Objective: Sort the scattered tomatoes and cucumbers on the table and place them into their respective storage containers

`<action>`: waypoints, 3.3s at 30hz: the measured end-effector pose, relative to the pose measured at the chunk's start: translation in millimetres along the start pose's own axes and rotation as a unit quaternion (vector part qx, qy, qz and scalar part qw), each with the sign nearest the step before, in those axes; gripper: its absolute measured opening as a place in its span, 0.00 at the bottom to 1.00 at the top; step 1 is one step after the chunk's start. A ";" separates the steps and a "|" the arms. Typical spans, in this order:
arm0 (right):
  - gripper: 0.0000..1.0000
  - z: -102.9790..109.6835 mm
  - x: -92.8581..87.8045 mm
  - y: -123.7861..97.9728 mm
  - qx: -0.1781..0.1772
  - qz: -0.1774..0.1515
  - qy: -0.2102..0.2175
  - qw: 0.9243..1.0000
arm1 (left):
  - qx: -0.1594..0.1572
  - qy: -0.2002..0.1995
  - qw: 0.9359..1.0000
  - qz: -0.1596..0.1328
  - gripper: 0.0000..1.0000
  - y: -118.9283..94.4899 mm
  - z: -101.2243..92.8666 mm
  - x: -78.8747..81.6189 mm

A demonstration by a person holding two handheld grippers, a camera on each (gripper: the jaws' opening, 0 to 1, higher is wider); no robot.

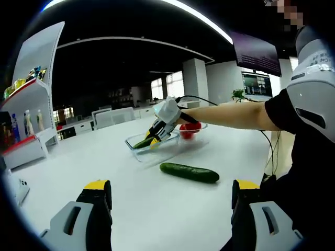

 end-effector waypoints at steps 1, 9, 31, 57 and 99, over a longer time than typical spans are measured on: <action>0.21 0.6 -2.0 0.9 -0.001 0.004 -0.005 1.000 | 0.001 -0.001 1.000 0.000 0.95 -0.4 0.6 -0.4; 0.22 9.1 -3.0 -1.5 0.003 0.004 0.021 1.000 | 0.001 -0.003 1.000 0.002 0.95 0.2 1.4 -3.5; 0.30 -3.5 3.0 -17.1 -0.027 -0.002 0.031 0.999 | 0.003 0.002 1.000 0.003 0.95 -1.9 -2.7 -1.3; 0.97 -11.7 37.8 -100.4 -0.113 -0.123 0.185 0.968 | -0.003 0.018 1.000 -0.006 0.95 -2.9 -17.1 12.3; 0.97 141.0 -26.4 -263.4 -0.102 -0.184 0.304 0.929 | -0.032 0.034 0.999 0.009 0.95 22.0 -32.6 21.4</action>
Point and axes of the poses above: the point that each gripper's makers call its tool centre point, and the gripper's own axes: y roughly forward along the fingers, z roughly to its left, x roughly out of its top, the point moved 2 cm from there along -y, roughly backward along the fingers, and after that the axes turned 2 degrees about y, right-handed, at the moved point
